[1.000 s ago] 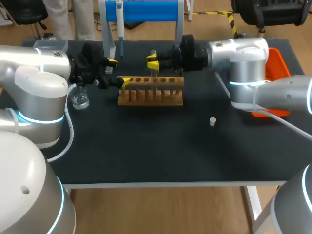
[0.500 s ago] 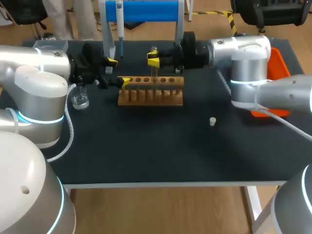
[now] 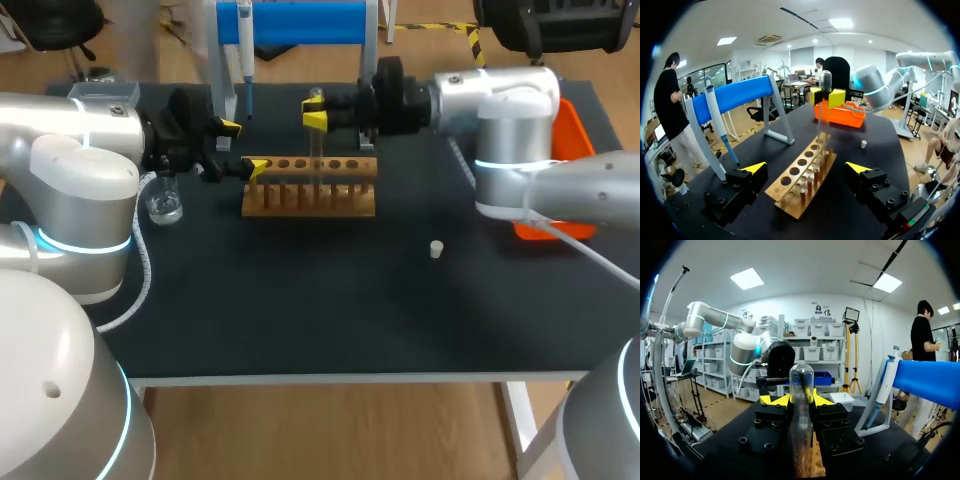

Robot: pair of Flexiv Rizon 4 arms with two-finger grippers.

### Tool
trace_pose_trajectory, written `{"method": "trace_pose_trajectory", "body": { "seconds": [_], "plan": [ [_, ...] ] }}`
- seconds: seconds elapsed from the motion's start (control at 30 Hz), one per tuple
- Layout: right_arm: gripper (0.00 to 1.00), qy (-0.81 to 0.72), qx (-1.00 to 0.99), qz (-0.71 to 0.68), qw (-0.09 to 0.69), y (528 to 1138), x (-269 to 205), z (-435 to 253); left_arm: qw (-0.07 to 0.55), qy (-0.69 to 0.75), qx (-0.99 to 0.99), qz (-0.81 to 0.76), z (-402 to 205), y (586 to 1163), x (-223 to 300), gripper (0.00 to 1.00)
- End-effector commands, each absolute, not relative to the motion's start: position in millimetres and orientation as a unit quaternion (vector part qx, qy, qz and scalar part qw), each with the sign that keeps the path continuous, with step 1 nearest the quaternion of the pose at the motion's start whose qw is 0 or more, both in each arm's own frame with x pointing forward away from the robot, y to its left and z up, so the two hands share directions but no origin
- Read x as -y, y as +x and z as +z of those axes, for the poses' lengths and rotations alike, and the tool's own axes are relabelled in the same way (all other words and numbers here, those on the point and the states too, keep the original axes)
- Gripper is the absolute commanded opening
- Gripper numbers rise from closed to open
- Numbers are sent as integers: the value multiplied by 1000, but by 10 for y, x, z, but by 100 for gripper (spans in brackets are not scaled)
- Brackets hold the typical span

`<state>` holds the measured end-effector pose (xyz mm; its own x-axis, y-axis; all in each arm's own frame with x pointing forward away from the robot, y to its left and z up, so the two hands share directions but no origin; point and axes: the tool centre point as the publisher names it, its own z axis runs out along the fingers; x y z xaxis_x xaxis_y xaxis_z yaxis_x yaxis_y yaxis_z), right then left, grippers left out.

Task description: Invert the test tube, pick up the pipette, mount the tip to pipette, aspirate from beaker and dispense into the tube, eject the tip, return the pipette, and cap with the stopper.

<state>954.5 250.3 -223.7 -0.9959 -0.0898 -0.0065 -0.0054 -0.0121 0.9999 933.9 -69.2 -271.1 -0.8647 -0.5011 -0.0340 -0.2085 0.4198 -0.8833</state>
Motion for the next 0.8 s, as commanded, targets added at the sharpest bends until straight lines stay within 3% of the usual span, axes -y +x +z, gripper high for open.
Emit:
{"method": "trace_pose_trajectory", "body": {
  "seconds": [0.03,0.8],
  "plan": [
    [0,33,703,-710,27,9504,-2483,-2178,147,-214,-830,-493,-2708,9347,691,100],
    [0,-13,714,-699,21,9230,-2191,-1874,147,-214,-830,-493,-2708,9347,691,100]
  ]
}}
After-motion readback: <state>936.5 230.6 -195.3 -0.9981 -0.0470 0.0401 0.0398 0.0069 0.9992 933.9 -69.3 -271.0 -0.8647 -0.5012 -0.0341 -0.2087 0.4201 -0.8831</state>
